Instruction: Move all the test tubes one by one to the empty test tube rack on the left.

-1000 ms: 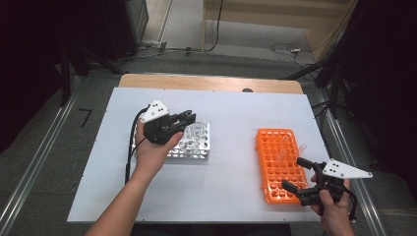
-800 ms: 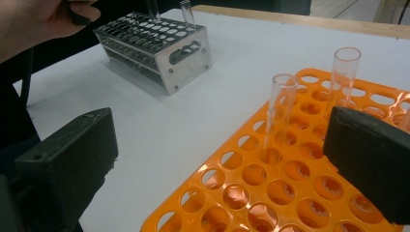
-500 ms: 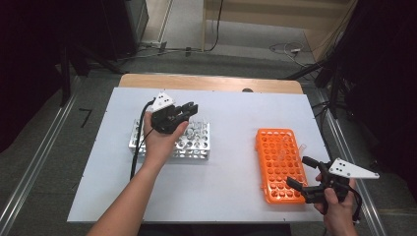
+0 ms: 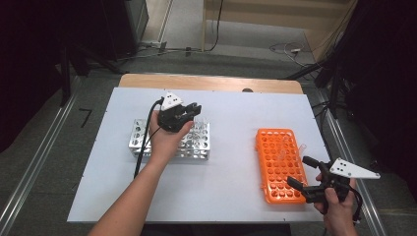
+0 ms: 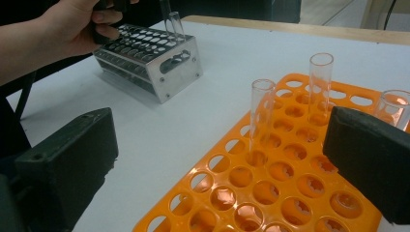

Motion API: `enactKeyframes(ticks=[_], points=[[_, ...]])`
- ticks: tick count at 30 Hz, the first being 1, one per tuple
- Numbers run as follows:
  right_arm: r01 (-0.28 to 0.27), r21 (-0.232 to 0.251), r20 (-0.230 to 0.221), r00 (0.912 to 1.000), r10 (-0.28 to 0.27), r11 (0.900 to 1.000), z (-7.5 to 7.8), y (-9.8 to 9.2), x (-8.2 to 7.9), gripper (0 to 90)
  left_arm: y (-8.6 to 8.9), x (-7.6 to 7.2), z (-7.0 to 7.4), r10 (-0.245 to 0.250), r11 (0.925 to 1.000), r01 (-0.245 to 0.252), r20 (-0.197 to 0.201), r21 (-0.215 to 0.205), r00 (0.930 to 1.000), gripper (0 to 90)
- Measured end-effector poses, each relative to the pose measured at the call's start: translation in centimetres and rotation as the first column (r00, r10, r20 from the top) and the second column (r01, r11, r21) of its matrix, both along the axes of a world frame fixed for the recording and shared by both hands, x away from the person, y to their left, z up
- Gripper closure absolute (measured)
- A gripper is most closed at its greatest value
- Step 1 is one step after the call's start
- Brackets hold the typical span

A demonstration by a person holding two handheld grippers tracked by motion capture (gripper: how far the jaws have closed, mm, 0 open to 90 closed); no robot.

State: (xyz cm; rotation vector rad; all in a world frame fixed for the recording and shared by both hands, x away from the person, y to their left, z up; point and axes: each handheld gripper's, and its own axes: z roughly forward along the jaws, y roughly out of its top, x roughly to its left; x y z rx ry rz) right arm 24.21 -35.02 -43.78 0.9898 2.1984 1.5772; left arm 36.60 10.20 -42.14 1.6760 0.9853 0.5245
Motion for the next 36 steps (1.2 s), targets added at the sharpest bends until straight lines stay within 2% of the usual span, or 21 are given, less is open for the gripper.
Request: enactKeyframes(ticks=[5,9,13,17,20,23,28,33,36], points=[[0.003,-0.001,0.0,1.0,-0.003,1.0,-0.1,-0.1,0.1,0.0,-0.1,-0.2,-0.3,-0.009,0.9984,0.011,-0.038,0.055,0.9992,75.3],[0.006,0.001,0.002,1.0,-0.006,1.0,0.0,-0.1,0.1,0.0,0.0,-0.1,-0.7,-0.009,0.9974,0.015,-0.079,0.071,0.9968,75.0],[0.006,-0.001,0.005,1.0,-0.006,1.0,0.0,-0.1,0.1,0.0,-0.1,0.0,-0.9,-0.015,0.9972,0.021,-0.087,0.071,0.9961,74.7],[0.008,-0.001,0.0,1.0,-0.008,1.0,-0.1,-0.1,0.1,0.0,-0.6,0.0,-1.1,-0.018,0.9922,0.029,-0.094,0.122,0.9954,74.5],[0.01,0.0,-0.002,0.9999,-0.01,1.0,-0.1,-0.1,0.1,0.0,-0.8,0.3,-1.5,-0.021,0.9905,0.038,-0.124,0.132,0.992,74.3],[0.011,0.001,0.0,0.9999,-0.011,1.0,-0.1,-0.2,0.2,0.0,-0.7,0.4,-1.4,-0.019,0.9928,0.034,-0.134,0.115,0.9908,73.2],[0.018,0.008,0.0,0.9998,-0.018,1.0,-0.1,-0.4,0.2,0.0,-0.2,0.3,-1.0,-0.006,0.9962,0.019,-0.148,0.085,0.989,55.0],[0.026,0.004,-0.004,0.9996,-0.026,1.0,-0.1,-0.5,0.3,0.0,0.7,-0.7,-0.4,-0.008,0.9999,0.01,-0.119,0.011,0.9929,36.5],[0.026,0.0,0.0,0.9997,-0.026,1.0,-0.1,-0.4,0.3,0.0,1.1,-1.7,-0.1,-0.018,0.9998,0.018,-0.095,0.0,0.9954,25.2]])
